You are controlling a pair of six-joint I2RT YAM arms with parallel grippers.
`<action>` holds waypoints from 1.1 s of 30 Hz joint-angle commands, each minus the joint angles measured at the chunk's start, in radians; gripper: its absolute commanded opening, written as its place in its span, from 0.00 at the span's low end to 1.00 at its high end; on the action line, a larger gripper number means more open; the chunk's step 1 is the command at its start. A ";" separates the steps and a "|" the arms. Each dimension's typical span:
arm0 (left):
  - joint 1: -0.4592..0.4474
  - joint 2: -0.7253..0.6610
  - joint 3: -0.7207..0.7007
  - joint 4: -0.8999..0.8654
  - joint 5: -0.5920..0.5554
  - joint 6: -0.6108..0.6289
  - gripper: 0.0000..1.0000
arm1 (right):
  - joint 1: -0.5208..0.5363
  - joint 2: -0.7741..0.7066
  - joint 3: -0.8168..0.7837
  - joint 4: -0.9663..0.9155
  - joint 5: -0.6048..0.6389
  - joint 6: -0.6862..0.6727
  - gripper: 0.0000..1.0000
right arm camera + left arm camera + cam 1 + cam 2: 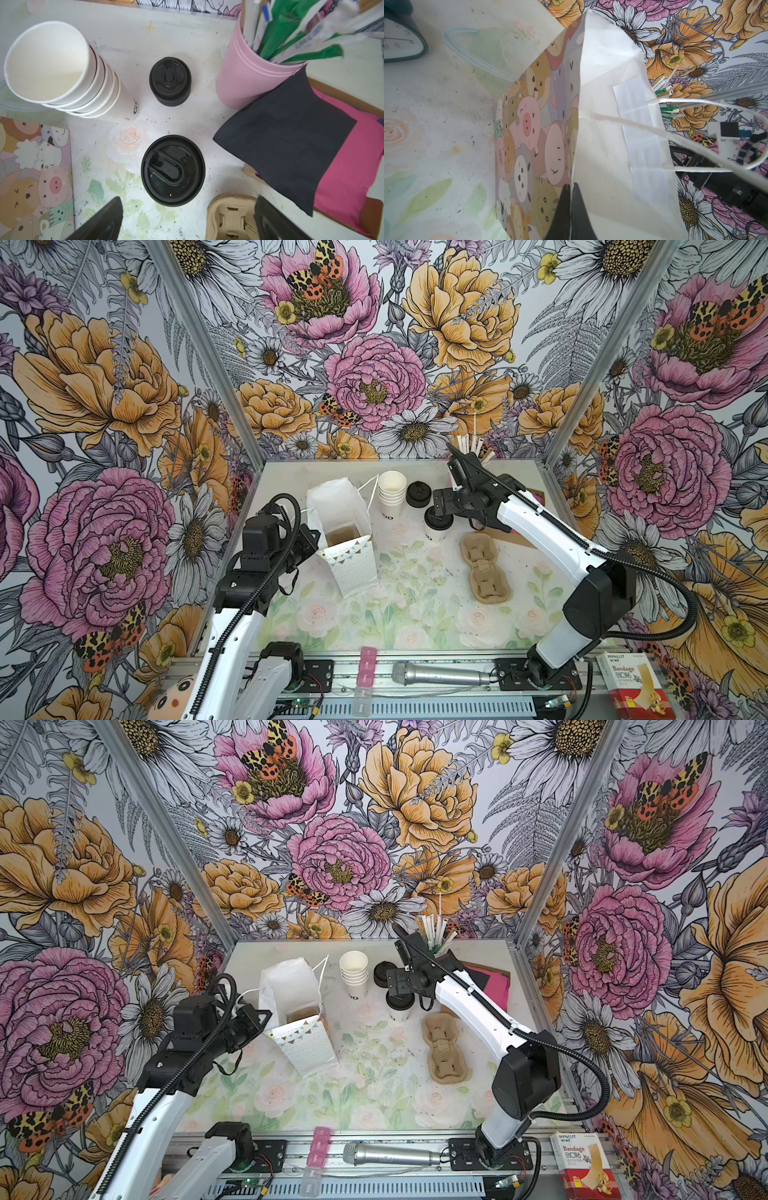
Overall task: Pack a coffee takeout order
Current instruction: Place the takeout bag at the center of the table, then pick up the coffee cup from the center of the table.
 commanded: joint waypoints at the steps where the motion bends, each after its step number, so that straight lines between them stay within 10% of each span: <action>1: -0.009 0.020 0.020 -0.014 -0.048 0.035 0.00 | 0.003 0.037 0.001 -0.021 -0.067 -0.036 1.00; 33: -0.101 0.069 0.034 0.021 -0.109 0.031 0.00 | -0.014 0.247 0.106 -0.062 -0.089 -0.064 0.99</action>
